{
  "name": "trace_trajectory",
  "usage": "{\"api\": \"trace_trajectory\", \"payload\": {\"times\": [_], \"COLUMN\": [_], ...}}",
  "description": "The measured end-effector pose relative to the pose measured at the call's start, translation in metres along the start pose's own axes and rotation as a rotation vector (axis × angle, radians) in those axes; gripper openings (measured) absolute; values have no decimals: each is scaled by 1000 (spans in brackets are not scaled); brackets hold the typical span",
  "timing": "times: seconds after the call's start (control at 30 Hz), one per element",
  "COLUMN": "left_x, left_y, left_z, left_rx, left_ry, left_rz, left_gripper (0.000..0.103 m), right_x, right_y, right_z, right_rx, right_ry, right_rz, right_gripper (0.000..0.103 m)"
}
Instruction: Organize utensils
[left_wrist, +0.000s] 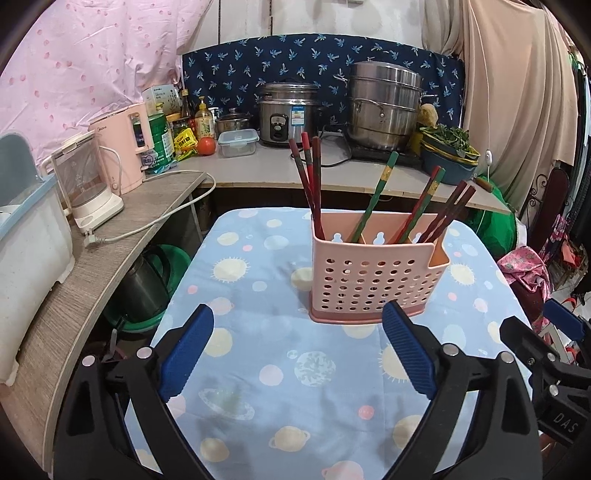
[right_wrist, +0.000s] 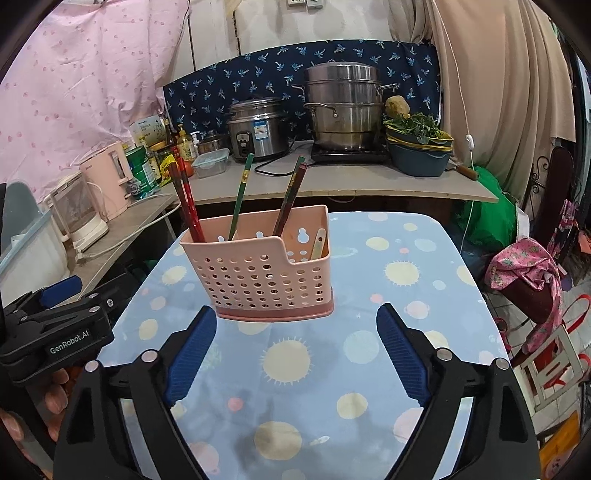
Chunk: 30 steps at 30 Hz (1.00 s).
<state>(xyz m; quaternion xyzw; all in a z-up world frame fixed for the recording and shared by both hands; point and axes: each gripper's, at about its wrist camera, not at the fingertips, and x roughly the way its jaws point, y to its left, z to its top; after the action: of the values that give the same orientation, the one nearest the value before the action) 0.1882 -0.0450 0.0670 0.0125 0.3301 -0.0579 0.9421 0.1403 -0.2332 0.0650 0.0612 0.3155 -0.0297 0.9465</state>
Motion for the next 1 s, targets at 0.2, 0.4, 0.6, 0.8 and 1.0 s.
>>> {"api": "trace_trajectory", "payload": {"times": [0.2,0.4,0.6,0.8,1.0], "left_x": [3,4,6,8,9], "left_y": [0,-3,-4,-4,-6], "left_z": [-6,-12,-17,-20,-22], "left_rx": [-5,2,14,18,27], "left_ry": [15,28,32,39,41], "left_rz": [15,16,29,40,49], "left_gripper": [93,94,95,95,95], "right_x": [2,3,5,8,11], "right_y": [-4,-4,-4,-5,-3], "right_z": [-5,-8,-11,-14,-16], "right_rx": [14,14,12,15,10], "right_ry": [10,12,22,32,39], "right_rz": [-12,-19,-33,-38,-45], "right_gripper": [88,97,97,97,97]}}
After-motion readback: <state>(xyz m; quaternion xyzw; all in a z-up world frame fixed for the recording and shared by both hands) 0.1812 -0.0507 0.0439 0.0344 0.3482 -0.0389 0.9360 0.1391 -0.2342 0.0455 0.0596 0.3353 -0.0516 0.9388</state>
